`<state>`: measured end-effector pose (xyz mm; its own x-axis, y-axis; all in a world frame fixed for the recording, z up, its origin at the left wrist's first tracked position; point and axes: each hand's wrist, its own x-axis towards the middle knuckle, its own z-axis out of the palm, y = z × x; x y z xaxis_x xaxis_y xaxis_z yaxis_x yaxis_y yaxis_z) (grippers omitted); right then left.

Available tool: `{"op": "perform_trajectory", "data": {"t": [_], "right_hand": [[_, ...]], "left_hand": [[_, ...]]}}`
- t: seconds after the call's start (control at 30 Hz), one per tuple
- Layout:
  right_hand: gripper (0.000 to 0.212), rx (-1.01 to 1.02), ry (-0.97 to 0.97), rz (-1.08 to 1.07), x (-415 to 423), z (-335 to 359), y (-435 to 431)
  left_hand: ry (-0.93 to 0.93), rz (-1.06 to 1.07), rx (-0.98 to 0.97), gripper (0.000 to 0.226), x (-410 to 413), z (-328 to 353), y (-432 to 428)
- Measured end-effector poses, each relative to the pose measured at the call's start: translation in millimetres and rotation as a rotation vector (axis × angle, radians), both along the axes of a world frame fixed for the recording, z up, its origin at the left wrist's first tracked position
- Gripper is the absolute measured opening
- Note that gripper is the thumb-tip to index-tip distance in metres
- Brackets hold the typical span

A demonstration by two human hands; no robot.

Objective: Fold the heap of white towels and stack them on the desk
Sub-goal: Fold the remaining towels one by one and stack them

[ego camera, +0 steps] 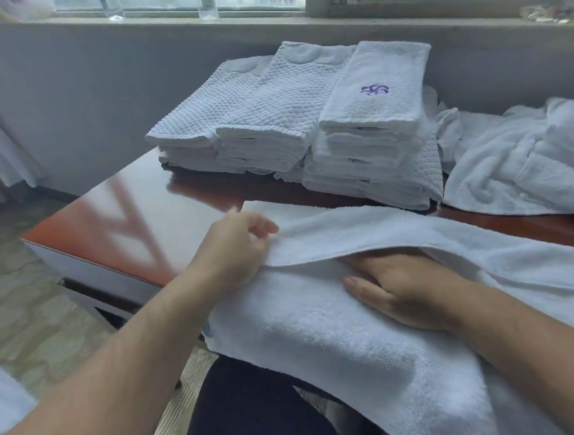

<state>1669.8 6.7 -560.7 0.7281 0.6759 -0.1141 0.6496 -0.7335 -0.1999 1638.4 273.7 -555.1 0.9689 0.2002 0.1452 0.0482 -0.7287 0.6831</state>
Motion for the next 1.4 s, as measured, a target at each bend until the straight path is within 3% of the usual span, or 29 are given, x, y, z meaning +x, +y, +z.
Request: {"op": "perform_trajectory", "data": {"t": [0.07, 0.2, 0.33, 0.47, 0.53, 0.63, 0.7, 0.87, 1.03, 1.17, 1.3, 1.4], "right_hand": [[0.069, -0.016, -0.019, -0.019, -1.2, -0.6, -0.5], [0.071, -0.038, -0.113, -0.088, -8.7, 4.9, -7.9], [0.062, -0.059, -0.198, -0.304, -23.3, 9.9, -34.3], [0.032, -0.049, -0.263, -0.442, -32.9, 14.2, -49.1], [0.030, -0.054, -0.316, -0.556, -39.7, 18.6, -68.4], [0.027, 0.057, -0.240, -0.890, -57.7, 22.6, -127.1], [0.021, 0.026, -0.161, -1.091, -70.6, 22.2, -172.0], [0.053, -0.118, -0.086, -1.336, -72.9, 12.2, -257.3], [0.048, -0.252, -0.095, -1.203, -54.2, -1.0, -312.1], [0.031, 0.051, -0.105, -1.241, -33.3, 7.9, -332.8], [0.051, 0.697, -0.040, -1.500, -12.1, 26.0, -344.4], [0.053, 0.657, -0.160, -1.590, 6.2, 24.5, -345.0]], "left_hand": [[-0.085, 0.020, 0.148, 0.028, 0.4, -10.3, -1.1], [-0.155, 0.037, 0.216, 0.033, 4.2, -17.9, 2.7], [-0.166, 0.061, 0.476, 0.040, 4.9, -9.0, -9.3], [-0.200, -0.201, 0.343, 0.053, 5.4, 12.1, -88.9], [-0.183, -0.342, 0.287, 0.058, 4.1, 18.9, -136.1], [-0.222, -0.484, 0.328, 0.065, 6.7, 22.1, -194.6], [-0.270, -0.554, 0.413, 0.061, 14.3, 19.8, -231.5], [-0.271, -0.554, 0.586, 0.044, 28.6, 1.8, -299.2], [-0.355, -0.535, 0.546, 0.030, 29.0, -13.2, -303.8], [-0.338, -0.575, 0.532, 0.039, 27.9, -13.8, -300.4], [-0.309, -0.538, 0.532, 0.032, 27.9, -15.6, -302.9], [-0.330, -0.477, 0.541, 0.022, 29.2, -17.5, -303.6]]}}
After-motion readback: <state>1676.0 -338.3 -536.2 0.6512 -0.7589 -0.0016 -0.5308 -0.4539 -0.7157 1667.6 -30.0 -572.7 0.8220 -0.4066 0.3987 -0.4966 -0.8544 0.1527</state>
